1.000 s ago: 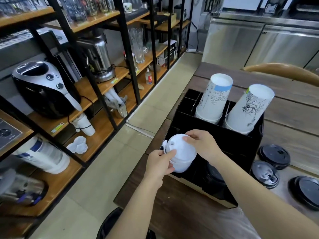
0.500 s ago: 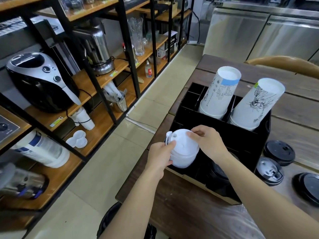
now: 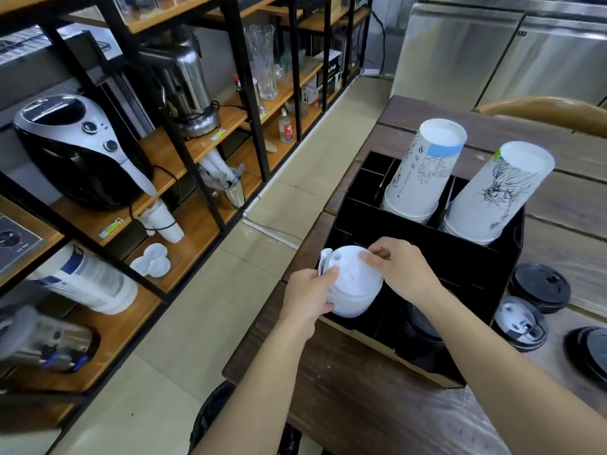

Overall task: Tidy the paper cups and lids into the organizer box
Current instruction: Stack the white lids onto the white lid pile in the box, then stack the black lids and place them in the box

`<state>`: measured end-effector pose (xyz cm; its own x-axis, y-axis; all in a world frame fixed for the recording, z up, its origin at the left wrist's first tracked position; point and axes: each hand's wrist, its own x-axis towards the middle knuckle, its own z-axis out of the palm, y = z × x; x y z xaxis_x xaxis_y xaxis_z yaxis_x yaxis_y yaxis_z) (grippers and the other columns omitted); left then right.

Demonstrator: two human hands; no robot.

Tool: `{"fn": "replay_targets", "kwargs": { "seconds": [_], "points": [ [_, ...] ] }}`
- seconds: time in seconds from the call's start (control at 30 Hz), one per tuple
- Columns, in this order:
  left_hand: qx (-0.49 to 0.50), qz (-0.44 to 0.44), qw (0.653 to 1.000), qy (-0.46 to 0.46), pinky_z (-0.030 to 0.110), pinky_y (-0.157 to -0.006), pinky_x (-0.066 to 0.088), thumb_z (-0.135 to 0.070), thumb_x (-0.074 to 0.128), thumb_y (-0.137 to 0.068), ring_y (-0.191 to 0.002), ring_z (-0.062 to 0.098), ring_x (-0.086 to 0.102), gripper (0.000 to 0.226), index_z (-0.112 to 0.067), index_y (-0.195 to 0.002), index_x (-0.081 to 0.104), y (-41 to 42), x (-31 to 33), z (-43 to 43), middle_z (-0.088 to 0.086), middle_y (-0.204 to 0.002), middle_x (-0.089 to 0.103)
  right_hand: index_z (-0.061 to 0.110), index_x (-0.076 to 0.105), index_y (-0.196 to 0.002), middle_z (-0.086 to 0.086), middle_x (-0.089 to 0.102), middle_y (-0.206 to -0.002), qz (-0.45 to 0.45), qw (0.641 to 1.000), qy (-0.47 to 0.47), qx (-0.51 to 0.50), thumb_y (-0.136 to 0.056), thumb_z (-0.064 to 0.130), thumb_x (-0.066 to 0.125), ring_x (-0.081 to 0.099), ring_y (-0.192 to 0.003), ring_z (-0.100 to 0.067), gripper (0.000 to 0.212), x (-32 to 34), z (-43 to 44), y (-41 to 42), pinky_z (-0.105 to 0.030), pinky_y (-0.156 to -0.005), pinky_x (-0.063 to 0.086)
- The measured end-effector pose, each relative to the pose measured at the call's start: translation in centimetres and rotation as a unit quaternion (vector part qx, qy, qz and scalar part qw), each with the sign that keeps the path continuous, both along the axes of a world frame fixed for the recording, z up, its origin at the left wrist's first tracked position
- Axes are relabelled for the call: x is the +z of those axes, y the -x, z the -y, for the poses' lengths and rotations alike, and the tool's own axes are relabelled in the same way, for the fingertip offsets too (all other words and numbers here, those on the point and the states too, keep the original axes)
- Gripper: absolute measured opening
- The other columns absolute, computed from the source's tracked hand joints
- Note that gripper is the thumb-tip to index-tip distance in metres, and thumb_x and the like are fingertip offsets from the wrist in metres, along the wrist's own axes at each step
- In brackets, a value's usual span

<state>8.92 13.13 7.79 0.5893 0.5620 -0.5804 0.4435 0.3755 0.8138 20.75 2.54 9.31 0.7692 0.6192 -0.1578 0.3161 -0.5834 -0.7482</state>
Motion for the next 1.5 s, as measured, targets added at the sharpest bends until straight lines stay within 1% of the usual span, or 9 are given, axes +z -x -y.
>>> {"fn": "replay_targets", "kwargs": {
  "seconds": [0.2, 0.37, 0.47, 0.6, 0.83, 1.0, 1.2, 1.3, 1.5],
  "points": [
    [0.025, -0.001, 1.000, -0.009, 0.032, -0.070, 0.058, -0.027, 0.062, -0.088, -0.102, 0.027, 0.058, 0.024, -0.003, -0.085, 0.061, -0.2, 0.1, 0.1, 0.011, -0.098, 0.060, 0.004, 0.062, -0.085, -0.008, 0.062, -0.079, -0.005, 1.000, 0.025, 0.002, -0.086, 0.028, 0.062, 0.058, -0.077, -0.022, 0.024, 0.2, -0.1, -0.5, -0.030, -0.066, 0.043],
    [0.023, -0.014, 0.994, -0.102, 0.050, -0.079, 0.058, -0.038, 0.059, -0.086, -0.080, 0.024, 0.056, 0.037, -0.005, -0.070, 0.055, -0.6, -0.3, 0.6, 0.009, -0.076, 0.054, 0.010, 0.065, -0.097, -0.006, 0.064, -0.084, 0.014, 0.999, 0.023, -0.035, -0.088, 0.030, 0.059, 0.062, -0.088, -0.025, 0.023, 0.1, -0.4, 0.0, -0.037, -0.081, 0.048],
    [0.010, -0.014, 0.984, -0.176, 0.055, -0.080, 0.056, -0.049, 0.056, -0.079, -0.086, 0.029, 0.062, 0.039, -0.011, -0.081, 0.064, -0.4, -0.4, 0.4, 0.011, -0.084, 0.064, 0.020, 0.065, -0.114, 0.001, 0.062, -0.091, 0.016, 0.999, 0.034, -0.016, -0.091, 0.029, 0.054, 0.059, -0.094, -0.019, 0.027, 0.1, -0.4, 0.0, -0.033, -0.085, 0.046],
    [-0.044, -0.039, 0.974, -0.219, 0.053, -0.079, 0.056, -0.049, 0.055, -0.077, -0.084, 0.028, 0.064, 0.039, -0.012, -0.085, 0.064, -0.5, -0.2, -0.3, 0.006, -0.083, 0.067, 0.017, 0.070, -0.105, 0.004, 0.066, -0.090, 0.021, 0.997, 0.061, 0.035, -0.091, 0.026, 0.053, 0.059, -0.088, -0.016, 0.024, 0.1, -0.6, -0.6, -0.032, -0.080, 0.047],
    [-0.065, -0.066, 0.972, -0.215, 0.056, -0.080, 0.053, -0.044, 0.060, -0.076, -0.067, 0.021, 0.045, 0.034, -0.010, -0.075, 0.059, -0.9, -0.1, -1.0, 0.009, -0.071, 0.051, 0.015, 0.071, -0.101, -0.002, 0.067, -0.092, 0.012, 0.997, 0.063, 0.033, -0.088, 0.026, 0.057, 0.062, -0.086, -0.022, 0.022, -0.3, -0.9, -1.1, -0.038, -0.081, 0.051],
    [-0.052, -0.073, 0.975, -0.203, 0.052, -0.080, 0.053, -0.041, 0.059, -0.081, -0.071, 0.026, 0.049, 0.045, 0.002, -0.091, 0.060, -1.1, -0.5, -0.8, 0.008, -0.074, 0.053, 0.015, 0.069, -0.101, -0.003, 0.067, -0.089, 0.007, 0.997, 0.072, 0.029, -0.089, 0.026, 0.055, 0.060, -0.078, -0.021, 0.022, 0.0, -0.9, -1.0, -0.037, -0.078, 0.050],
    [-0.095, -0.108, 0.960, -0.241, 0.035, -0.064, 0.039, -0.052, 0.054, -0.083, -0.067, 0.024, 0.048, 0.047, -0.006, -0.076, 0.052, -0.8, 0.1, -1.3, 0.003, -0.068, 0.048, 0.018, 0.051, -0.132, -0.009, 0.063, -0.122, 0.041, 0.995, 0.079, 0.040, -0.092, 0.037, 0.052, 0.058, -0.113, -0.027, 0.044, 1.6, 0.1, -0.1, -0.037, -0.093, 0.046],
    [-0.069, -0.133, 0.941, -0.305, 0.034, -0.076, 0.044, -0.056, 0.050, -0.084, -0.097, 0.025, 0.058, 0.051, -0.011, -0.108, 0.054, -0.6, 1.4, -1.1, 0.003, -0.105, 0.060, 0.019, 0.055, -0.126, -0.006, 0.068, -0.105, 0.094, 0.995, 0.043, -0.004, -0.092, 0.038, 0.051, 0.062, -0.099, -0.026, 0.039, 3.0, 1.6, 0.2, -0.038, -0.088, 0.049],
    [-0.061, 0.088, 0.883, -0.457, 0.037, -0.093, 0.045, -0.030, 0.052, -0.092, -0.111, 0.017, 0.051, 0.030, -0.014, -0.118, 0.055, -2.5, 6.8, 5.4, 0.000, -0.117, 0.058, 0.012, 0.067, -0.102, -0.010, 0.071, -0.074, 0.184, 0.979, -0.051, -0.076, -0.093, 0.026, 0.052, 0.064, -0.071, -0.029, 0.023, 4.0, 8.1, 0.0, -0.044, -0.072, 0.052]
  ]
}}
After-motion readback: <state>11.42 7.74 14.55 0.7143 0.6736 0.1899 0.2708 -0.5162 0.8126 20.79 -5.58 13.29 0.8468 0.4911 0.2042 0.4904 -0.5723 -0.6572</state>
